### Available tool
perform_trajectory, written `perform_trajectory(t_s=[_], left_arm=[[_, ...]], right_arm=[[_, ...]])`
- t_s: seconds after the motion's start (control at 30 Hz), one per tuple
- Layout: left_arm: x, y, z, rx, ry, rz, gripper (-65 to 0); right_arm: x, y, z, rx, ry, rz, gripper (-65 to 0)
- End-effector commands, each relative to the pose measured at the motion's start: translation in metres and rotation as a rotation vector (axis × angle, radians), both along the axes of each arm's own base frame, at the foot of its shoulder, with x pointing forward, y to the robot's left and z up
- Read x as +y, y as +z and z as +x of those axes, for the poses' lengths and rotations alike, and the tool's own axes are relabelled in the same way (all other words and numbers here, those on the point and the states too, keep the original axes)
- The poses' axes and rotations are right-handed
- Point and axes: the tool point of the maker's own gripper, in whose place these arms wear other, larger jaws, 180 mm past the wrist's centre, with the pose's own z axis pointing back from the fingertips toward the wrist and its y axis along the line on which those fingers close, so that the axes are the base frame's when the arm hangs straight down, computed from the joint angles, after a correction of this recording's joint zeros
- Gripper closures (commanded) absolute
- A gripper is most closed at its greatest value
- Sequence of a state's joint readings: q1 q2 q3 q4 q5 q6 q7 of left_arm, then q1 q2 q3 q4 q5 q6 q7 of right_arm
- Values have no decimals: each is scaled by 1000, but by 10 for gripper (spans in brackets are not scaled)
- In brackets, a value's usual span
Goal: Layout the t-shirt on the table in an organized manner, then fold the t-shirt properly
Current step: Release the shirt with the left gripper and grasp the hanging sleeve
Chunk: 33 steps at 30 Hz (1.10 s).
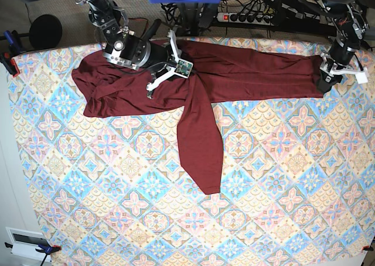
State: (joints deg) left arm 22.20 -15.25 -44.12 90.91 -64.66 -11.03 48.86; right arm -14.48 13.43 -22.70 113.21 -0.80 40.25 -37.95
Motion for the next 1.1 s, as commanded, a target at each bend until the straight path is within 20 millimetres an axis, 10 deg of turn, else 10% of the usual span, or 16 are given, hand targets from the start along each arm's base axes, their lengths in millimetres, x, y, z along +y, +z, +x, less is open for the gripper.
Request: perform_trajectory(t_s=[0.0,0.23,0.47,0.73,1.07], left_arm=[[0,19,12,-53,-28,37,-262],[-18,48,57,-123,-113,107,-262],[-56,76,110,-182,-260,92,-262],[-150,46,153,-82,-513,205,-266],[-220,1,194,47,-582,139,-265]], right_arm=[[1,8,4,-18,-3,19,-7],[-11,-1,3,2,-9,-58,-153],[-37,1,18,-22,-81,-68,-158],[-58,8,35,-57,-155,-62,-158],[-58,9,36,-58,-157,-61,-158]])
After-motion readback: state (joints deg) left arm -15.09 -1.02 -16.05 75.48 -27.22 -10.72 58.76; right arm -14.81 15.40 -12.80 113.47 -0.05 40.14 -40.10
